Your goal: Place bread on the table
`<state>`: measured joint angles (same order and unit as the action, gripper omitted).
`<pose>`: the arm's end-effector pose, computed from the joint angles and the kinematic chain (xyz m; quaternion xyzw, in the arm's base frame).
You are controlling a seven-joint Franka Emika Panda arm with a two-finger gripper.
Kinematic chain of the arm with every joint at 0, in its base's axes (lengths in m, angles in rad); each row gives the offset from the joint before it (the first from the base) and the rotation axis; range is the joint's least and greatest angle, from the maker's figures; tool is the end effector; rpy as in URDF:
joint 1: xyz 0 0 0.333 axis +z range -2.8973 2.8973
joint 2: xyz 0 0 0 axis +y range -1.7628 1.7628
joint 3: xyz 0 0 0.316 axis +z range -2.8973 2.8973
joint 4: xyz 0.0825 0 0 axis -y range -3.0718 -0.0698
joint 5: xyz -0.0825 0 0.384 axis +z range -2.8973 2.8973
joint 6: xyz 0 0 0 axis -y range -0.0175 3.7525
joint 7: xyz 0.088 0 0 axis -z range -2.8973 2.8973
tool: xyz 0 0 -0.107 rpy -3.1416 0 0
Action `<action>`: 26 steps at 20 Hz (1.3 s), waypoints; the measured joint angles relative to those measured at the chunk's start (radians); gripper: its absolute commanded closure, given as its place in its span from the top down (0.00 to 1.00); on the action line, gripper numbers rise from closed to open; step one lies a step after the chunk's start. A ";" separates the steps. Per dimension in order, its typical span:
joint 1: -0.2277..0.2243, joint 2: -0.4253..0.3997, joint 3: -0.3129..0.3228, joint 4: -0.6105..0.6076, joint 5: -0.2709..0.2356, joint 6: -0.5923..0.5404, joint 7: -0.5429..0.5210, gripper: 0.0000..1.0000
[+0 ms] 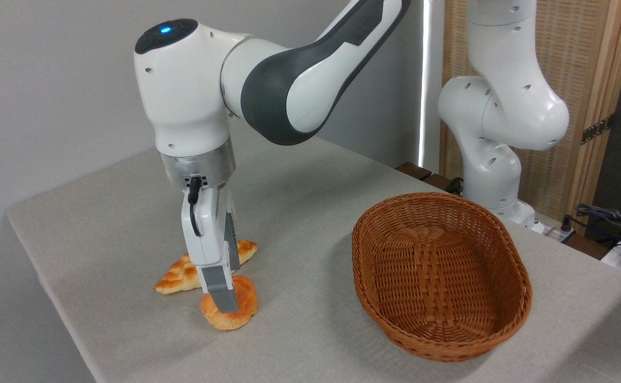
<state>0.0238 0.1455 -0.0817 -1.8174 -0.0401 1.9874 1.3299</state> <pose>0.6033 -0.0355 0.4587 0.7738 -0.6328 0.0245 0.0122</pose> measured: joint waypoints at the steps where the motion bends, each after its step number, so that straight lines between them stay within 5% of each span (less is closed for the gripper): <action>1: 0.000 0.000 0.000 0.004 0.000 0.000 -0.004 1.00; 8: 0.007 -0.082 0.013 0.041 0.000 -0.010 -0.333 1.00; 13: 0.013 -0.133 0.059 0.168 0.000 -0.296 -0.405 1.00; 17: 0.013 -0.135 0.066 0.223 0.000 -0.342 -0.561 1.00; 26: 0.005 -0.129 0.076 0.224 0.000 -0.355 -0.582 1.00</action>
<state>0.0286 0.0168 -0.0058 -1.5934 -0.0405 1.6324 0.7481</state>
